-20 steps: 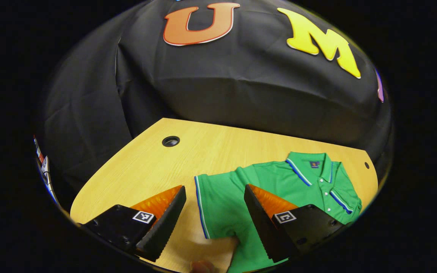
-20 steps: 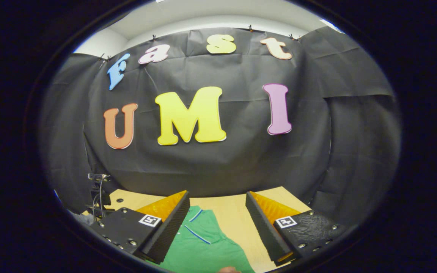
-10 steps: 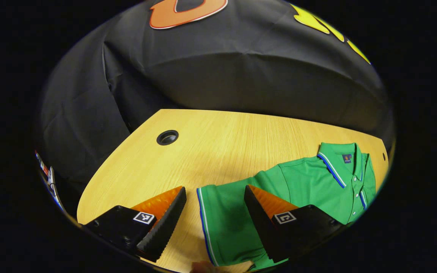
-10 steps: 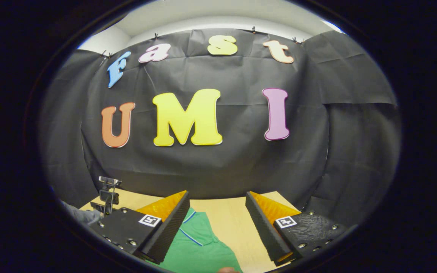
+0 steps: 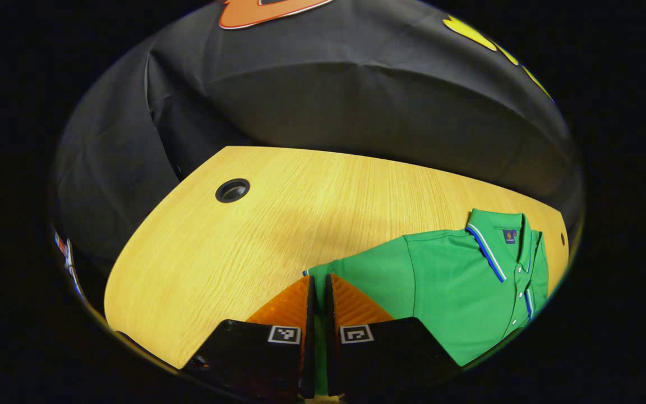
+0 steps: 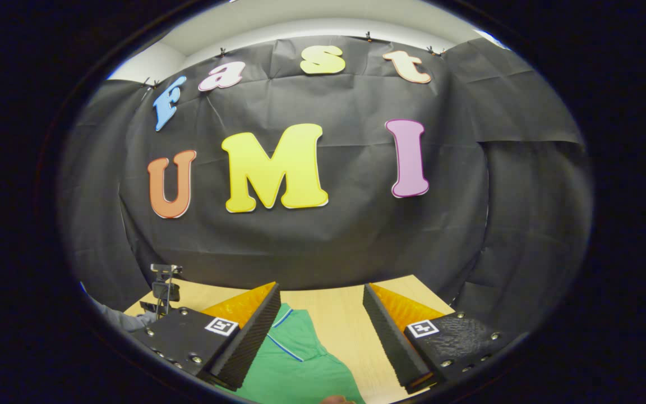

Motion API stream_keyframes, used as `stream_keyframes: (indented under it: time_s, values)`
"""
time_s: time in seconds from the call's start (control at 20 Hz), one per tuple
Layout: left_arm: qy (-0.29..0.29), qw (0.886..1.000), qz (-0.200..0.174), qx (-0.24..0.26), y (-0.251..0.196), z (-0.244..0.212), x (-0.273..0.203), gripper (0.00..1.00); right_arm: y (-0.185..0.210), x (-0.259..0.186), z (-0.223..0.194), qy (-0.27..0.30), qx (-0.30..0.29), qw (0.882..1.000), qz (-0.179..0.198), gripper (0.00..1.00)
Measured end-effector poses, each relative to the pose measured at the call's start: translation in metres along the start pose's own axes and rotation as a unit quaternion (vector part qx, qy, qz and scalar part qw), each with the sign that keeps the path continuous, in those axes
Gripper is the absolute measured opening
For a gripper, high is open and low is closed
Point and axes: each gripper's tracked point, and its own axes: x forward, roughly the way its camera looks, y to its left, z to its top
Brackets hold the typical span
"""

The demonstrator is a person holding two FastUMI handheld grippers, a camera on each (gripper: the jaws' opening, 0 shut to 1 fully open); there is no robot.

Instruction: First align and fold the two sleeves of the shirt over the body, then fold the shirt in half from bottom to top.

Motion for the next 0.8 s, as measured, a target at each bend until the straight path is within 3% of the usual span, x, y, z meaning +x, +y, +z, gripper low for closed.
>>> stream_keyframes:
  time_s: [0.15, 0.35, 0.7, 0.8]
  values:
    - [0.000, 1.000, -0.010, -0.013, -0.001, -0.001, -0.001, 0.01, -0.004, 0.000, -0.003, 0.005, -0.003, 1.000, -0.001, 0.94]
    - [0.005, 0.998, -0.051, -0.024, -0.025, 0.003, -0.014, 0.03, -0.005, 0.003, -0.006, 0.011, 0.002, 1.000, 0.000, 0.94]
    - [-0.026, 0.995, -0.097, 0.014, -0.074, 0.022, -0.039, 0.00, -0.003, 0.004, -0.008, 0.011, -0.023, 1.000, 0.003, 0.93]
    - [-0.030, 0.994, -0.104, 0.023, -0.084, 0.022, -0.045, 0.04, -0.005, 0.002, -0.008, 0.011, -0.020, 1.000, 0.003, 0.93]
